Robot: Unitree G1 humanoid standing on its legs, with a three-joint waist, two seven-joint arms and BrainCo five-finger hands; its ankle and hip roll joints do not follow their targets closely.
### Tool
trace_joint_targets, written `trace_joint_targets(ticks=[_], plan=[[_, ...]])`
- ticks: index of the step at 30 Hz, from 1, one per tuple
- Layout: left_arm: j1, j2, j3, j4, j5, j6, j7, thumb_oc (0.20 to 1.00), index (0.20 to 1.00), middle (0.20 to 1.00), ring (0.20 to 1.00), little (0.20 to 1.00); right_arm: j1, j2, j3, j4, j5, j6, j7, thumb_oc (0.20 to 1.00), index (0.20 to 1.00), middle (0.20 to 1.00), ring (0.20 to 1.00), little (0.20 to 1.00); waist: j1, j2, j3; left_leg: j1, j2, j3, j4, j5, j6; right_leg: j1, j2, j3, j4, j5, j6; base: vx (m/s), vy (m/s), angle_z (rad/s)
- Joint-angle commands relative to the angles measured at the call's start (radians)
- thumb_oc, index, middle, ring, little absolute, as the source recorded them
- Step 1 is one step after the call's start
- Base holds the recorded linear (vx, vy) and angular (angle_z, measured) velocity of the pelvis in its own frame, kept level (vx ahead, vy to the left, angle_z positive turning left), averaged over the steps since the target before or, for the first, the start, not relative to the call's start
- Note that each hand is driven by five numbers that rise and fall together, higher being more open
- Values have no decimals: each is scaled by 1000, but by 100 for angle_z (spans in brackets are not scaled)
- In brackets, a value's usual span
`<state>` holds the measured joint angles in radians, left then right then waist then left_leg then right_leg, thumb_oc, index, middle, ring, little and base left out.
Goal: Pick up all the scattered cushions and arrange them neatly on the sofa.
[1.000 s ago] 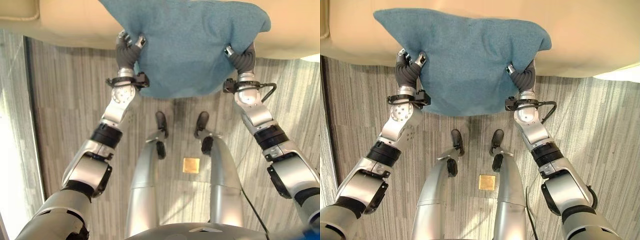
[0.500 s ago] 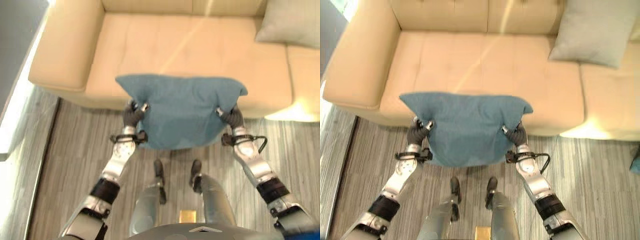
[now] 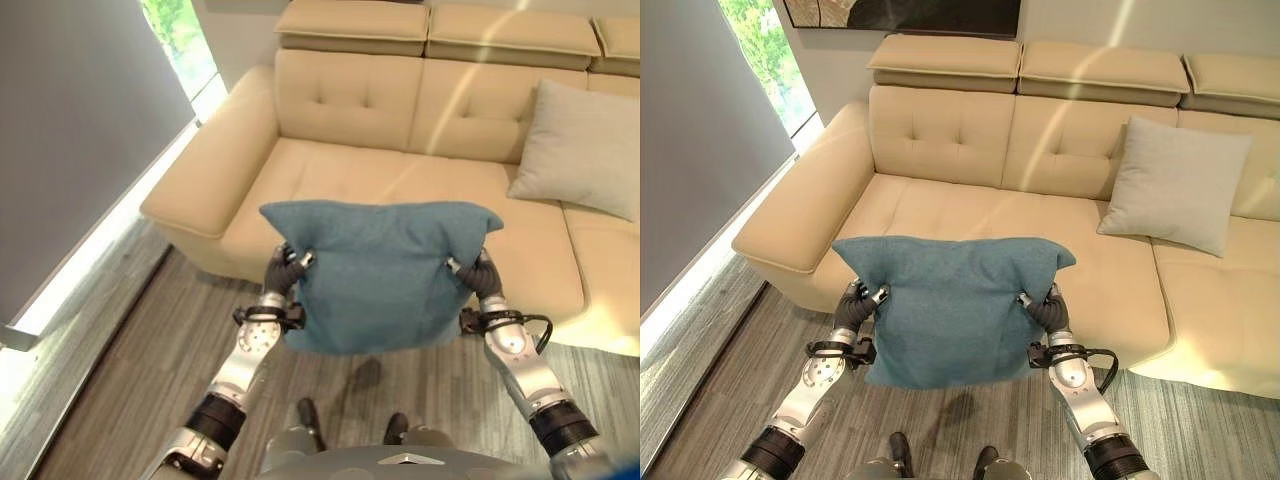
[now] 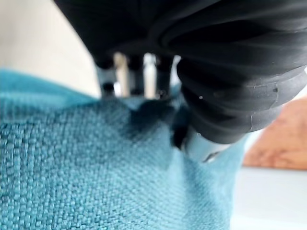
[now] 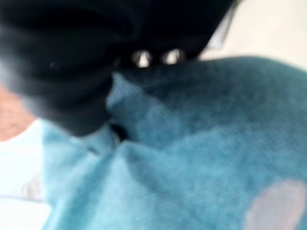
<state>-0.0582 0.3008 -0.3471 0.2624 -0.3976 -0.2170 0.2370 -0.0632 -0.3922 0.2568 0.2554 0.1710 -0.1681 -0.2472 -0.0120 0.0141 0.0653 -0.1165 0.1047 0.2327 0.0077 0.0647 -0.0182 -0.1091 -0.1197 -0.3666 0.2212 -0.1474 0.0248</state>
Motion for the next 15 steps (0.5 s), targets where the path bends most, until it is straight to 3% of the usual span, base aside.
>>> trace_joint_targets(ticks=[1, 4, 6, 7, 10, 11, 12, 13, 15], plan=[[-35, 33, 48, -80, 44, -59, -34, 200, 200, 200, 200, 200, -68, 43, -25, -75, -33, -80, 17, 200, 200, 200, 200, 200, 16, -57, -2, 35, -47, 1, 59, -100, -8, 143, -72, 98, -75, 137, 106, 185, 323, -32], [-35, 47, 52, -99, 35, -58, -37, 200, 200, 200, 200, 200, -83, 54, -20, -74, -46, -76, 22, 200, 200, 200, 200, 200, 23, -47, 15, 53, -72, 5, 60, -121, 43, 59, -112, 141, 125, 245, 134, 74, 230, -17], [-40, 57, 57, -102, 45, -61, -38, 200, 200, 200, 200, 200, -88, 72, -23, -80, -47, -81, 22, 200, 200, 200, 200, 200, 17, -21, 25, 92, -76, 1, 48, -140, 66, -26, -100, 165, 241, 241, 134, 161, 222, -2], [-45, 53, 55, -101, 44, -62, -37, 200, 200, 200, 200, 200, -89, 70, -23, -80, -48, -81, 22, 200, 200, 200, 200, 200, 11, -17, 26, 112, -82, -7, 34, -146, 66, -53, -86, 172, 237, 214, 124, 214, 139, -8], [-51, 45, 48, -97, 43, -64, -40, 200, 200, 200, 200, 200, -96, 66, -27, -81, -51, -83, 19, 200, 200, 200, 200, 200, -13, -18, 25, 152, -101, -36, 9, -155, 59, -99, -31, 189, 92, 175, 105, 243, -6, 0], [-61, 41, 45, -92, 44, -61, -41, 200, 200, 200, 200, 200, -102, 61, -28, -82, -45, -86, 15, 200, 200, 200, 200, 200, -26, -32, 24, 174, -119, -56, 0, -163, 52, -122, -15, 197, -44, 197, 108, 244, -73, 31], [-61, 40, 45, -91, 44, -61, -41, 200, 200, 200, 200, 200, -102, 61, -28, -81, -45, -86, 15, 200, 200, 200, 200, 200, -28, -29, 26, 177, -116, -59, -1, -165, 51, -114, -12, 193, -53, 200, 108, 398, -154, 50], [-71, 34, 47, -79, 46, -71, -54, 200, 200, 200, 200, 200, -103, 54, -29, -76, -46, -86, 18, 200, 200, 200, 200, 200, -40, -41, 16, 210, -129, -84, -15, -182, 38, -98, 5, 200, -152, 234, 122, 246, -101, 63], [-70, 30, 44, -76, 50, -71, -54, 200, 200, 200, 200, 200, -96, 52, -31, -77, -48, -87, 19, 200, 200, 200, 200, 200, -40, -42, 11, 210, -129, -88, -8, -188, 35, -79, 7, 197, -163, 237, 114, 222, -108, 68]])
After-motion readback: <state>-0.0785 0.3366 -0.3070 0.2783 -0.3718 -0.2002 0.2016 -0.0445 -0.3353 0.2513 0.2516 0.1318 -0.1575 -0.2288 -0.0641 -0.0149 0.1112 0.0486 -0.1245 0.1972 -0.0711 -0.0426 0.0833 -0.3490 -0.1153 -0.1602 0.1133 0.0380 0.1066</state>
